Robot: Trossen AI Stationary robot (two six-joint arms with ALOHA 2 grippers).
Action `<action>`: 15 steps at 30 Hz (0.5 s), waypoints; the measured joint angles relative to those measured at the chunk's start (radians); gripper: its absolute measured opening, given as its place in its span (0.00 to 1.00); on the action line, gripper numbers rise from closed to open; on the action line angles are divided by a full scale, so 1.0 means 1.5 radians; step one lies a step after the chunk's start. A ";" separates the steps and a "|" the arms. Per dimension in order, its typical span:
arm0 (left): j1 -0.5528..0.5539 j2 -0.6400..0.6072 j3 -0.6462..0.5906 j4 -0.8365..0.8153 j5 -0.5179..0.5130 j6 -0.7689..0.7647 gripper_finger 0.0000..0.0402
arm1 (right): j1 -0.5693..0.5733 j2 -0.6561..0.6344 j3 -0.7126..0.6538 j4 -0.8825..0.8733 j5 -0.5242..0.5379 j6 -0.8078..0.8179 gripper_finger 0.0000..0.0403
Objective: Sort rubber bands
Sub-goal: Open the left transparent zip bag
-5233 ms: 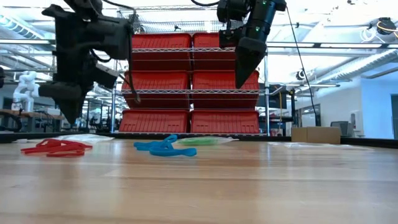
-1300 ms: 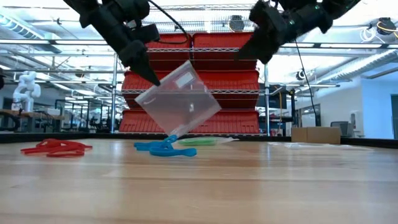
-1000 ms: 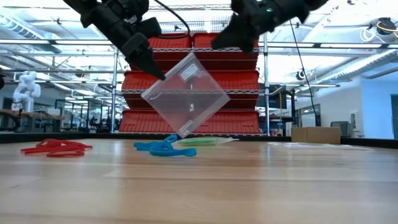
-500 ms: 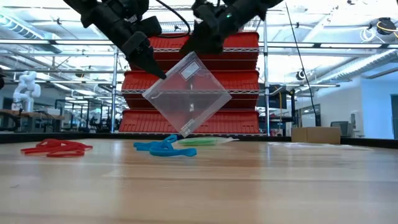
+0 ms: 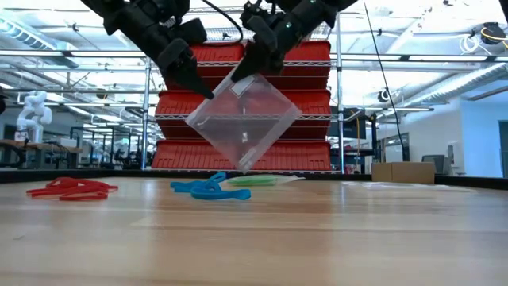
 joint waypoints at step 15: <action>0.086 -0.080 -0.046 0.207 0.112 -0.025 0.27 | 0.010 -0.116 0.000 -0.087 0.104 -0.004 0.00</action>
